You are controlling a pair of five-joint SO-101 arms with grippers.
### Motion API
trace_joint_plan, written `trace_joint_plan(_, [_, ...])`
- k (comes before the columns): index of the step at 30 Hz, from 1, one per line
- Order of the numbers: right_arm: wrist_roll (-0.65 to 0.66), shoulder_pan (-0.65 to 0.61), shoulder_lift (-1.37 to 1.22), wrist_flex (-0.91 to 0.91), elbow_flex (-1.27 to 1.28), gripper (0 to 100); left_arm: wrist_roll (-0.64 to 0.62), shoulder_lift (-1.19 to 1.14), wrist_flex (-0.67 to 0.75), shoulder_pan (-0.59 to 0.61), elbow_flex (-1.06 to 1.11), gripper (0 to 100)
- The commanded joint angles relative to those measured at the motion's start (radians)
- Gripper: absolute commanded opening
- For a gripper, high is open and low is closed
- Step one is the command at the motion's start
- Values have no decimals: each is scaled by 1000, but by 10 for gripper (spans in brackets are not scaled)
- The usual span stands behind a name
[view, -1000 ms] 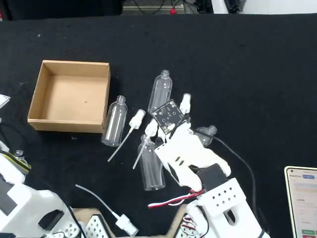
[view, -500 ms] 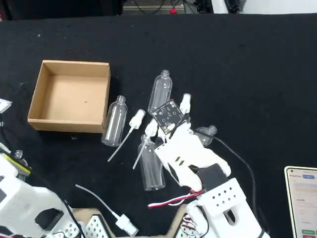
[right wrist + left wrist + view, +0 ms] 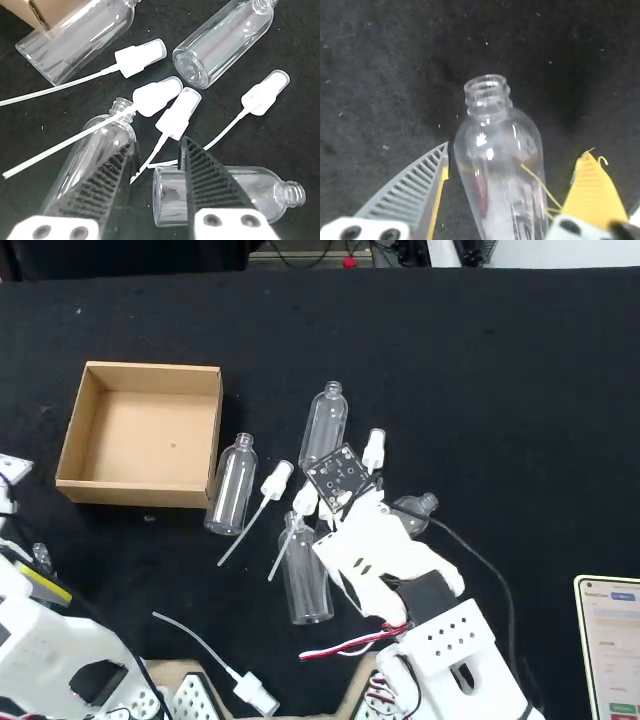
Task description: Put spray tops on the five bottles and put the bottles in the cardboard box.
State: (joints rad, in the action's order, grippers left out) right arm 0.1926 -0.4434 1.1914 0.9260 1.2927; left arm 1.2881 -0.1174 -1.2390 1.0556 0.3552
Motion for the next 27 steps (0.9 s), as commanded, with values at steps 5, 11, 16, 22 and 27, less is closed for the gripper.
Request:
trace_joint_plan(5, [-6, -12, 21, -23, -7, 138, -3, 15, 64, 5, 5, 313])
trace_joint_plan(11, [-6, -12, 21, -23, -7, 138, -3, 15, 15, -10, 5, 196])
trace_joint_plan(16, [-6, 2, 21, -18, -21, 138, -5, 44, -176, -10, -119, 161])
trace_joint_plan(22, [-6, 135, 12, -14, -134, 138, -61, 252, -336, -15, -186, 159])
trace_joint_plan(27, [-8, 166, -38, 35, -251, 138, -247, 494, -230, -88, -5, 159])
